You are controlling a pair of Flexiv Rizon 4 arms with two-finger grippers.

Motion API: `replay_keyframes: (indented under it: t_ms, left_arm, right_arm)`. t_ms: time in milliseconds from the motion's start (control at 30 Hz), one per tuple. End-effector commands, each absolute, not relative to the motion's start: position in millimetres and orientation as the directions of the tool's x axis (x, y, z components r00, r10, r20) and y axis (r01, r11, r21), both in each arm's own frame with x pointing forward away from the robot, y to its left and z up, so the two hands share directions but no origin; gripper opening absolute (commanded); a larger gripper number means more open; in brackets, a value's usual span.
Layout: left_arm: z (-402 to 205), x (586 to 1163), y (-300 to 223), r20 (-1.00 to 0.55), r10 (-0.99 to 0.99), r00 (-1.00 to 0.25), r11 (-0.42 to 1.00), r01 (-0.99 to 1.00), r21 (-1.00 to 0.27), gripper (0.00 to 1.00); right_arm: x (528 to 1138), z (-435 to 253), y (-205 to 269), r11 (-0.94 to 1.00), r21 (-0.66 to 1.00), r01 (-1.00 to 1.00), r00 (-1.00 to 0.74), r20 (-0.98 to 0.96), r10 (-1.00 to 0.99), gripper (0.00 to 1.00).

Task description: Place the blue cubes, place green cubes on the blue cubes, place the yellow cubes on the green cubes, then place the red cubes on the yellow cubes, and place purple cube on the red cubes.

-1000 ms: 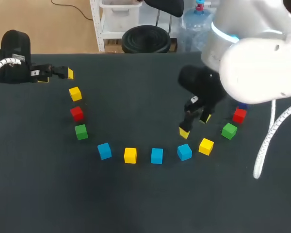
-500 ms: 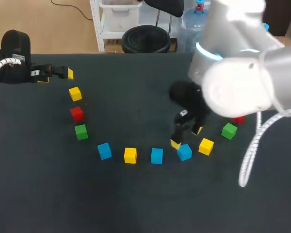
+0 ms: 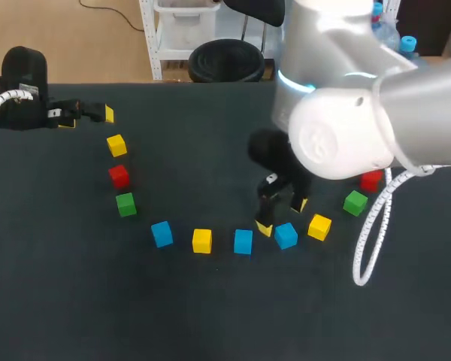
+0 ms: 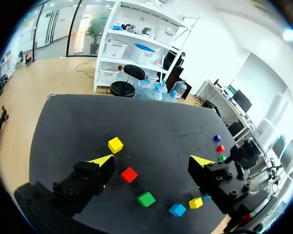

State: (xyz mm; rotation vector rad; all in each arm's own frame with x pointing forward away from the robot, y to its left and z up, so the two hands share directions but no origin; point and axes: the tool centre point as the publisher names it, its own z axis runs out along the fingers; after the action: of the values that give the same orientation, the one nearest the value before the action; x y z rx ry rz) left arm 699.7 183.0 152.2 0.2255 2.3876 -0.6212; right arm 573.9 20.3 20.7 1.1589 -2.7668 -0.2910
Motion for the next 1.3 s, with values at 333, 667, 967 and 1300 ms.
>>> replay_keyframes:
  t_ms: [333, 667, 967, 1300]
  left_arm:
    - [150.4, 699.2, 185.1, -0.641, 0.0, -0.768, 0.867, 0.319, -0.382, 1.0]
    - [150.4, 699.2, 185.1, -0.641, 0.0, -0.768, 0.867, 0.319, -0.382, 1.0]
    - [150.4, 699.2, 185.1, -0.641, 0.0, -0.768, 0.867, 0.319, -0.382, 1.0]
    - [150.4, 699.2, 185.1, -0.641, 0.0, -0.768, 0.867, 0.319, -0.382, 1.0]
  right_arm:
    - [559.4, 13.5, 5.1, 0.715, 0.261, -0.649, -0.737, 0.019, -0.676, 1.0]
    - [554.9, 12.3, 12.6, 0.687, 0.25, -0.682, -0.704, 0.032, -0.71, 0.46]
    - [553.0, 10.5, 13.9, 0.681, 0.253, -0.687, -0.693, 0.052, -0.719, 0.2]
    - [552.6, 9.4, 13.5, 0.677, 0.255, -0.691, -0.685, 0.07, -0.725, 1.0]
